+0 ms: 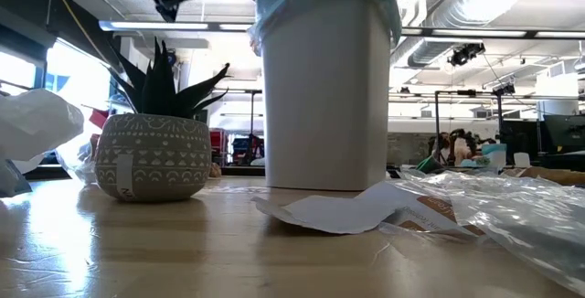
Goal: Place trash/remove bag and relplace
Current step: Put the transparent plastic into the trash bin
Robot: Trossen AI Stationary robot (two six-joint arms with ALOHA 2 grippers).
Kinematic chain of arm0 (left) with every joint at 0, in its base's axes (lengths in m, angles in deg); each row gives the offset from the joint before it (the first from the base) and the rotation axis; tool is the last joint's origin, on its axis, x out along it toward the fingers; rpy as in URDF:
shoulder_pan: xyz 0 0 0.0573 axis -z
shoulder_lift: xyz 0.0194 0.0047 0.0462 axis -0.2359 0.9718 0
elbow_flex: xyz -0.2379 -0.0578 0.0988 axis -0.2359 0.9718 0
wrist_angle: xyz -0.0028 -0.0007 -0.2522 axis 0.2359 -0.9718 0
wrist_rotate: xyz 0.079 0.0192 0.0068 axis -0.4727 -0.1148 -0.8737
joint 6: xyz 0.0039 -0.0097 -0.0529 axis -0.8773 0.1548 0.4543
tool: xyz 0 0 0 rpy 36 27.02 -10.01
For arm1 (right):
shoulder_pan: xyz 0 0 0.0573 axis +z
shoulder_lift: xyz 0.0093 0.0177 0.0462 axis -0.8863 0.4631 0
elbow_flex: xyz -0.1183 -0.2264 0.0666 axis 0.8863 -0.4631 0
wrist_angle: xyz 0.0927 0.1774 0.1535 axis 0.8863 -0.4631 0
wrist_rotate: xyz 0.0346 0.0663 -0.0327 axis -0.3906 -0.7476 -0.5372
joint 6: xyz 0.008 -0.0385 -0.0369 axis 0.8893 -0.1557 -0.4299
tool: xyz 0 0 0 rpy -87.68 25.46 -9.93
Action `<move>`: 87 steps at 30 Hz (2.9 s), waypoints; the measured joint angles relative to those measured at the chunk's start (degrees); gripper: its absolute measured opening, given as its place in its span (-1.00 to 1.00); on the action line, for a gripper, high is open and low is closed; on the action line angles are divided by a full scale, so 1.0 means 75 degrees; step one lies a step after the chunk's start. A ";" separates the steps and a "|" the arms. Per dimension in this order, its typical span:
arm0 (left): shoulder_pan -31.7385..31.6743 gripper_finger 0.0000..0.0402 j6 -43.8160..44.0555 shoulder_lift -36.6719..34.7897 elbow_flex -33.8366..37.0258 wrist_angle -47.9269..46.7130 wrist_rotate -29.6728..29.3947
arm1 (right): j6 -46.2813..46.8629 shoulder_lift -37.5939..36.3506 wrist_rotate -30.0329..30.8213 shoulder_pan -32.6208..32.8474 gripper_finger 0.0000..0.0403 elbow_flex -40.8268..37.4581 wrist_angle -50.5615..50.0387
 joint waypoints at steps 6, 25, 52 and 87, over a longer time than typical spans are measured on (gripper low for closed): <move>0.0569 -0.61 -0.1182 -0.0398 0.0234 0.0636 -0.0007 | -0.0385 -0.0680 -0.0354 0.0230 -1.00 -0.0106 0.1051; 0.0926 -0.60 -0.0230 -0.0484 0.0239 -0.0383 0.0527 | 0.3743 -0.1981 -0.0907 0.0506 -0.93 -0.2382 0.1800; 0.0920 -0.34 0.0406 -0.0452 0.0236 -0.1319 0.0190 | 0.8183 0.1213 -0.2560 0.0452 -0.09 -0.1893 -0.1602; 0.0955 -0.34 0.0423 -0.0120 0.0236 -0.1309 0.0254 | 0.6809 0.2159 -0.2522 -0.0366 -1.00 0.0644 -0.4028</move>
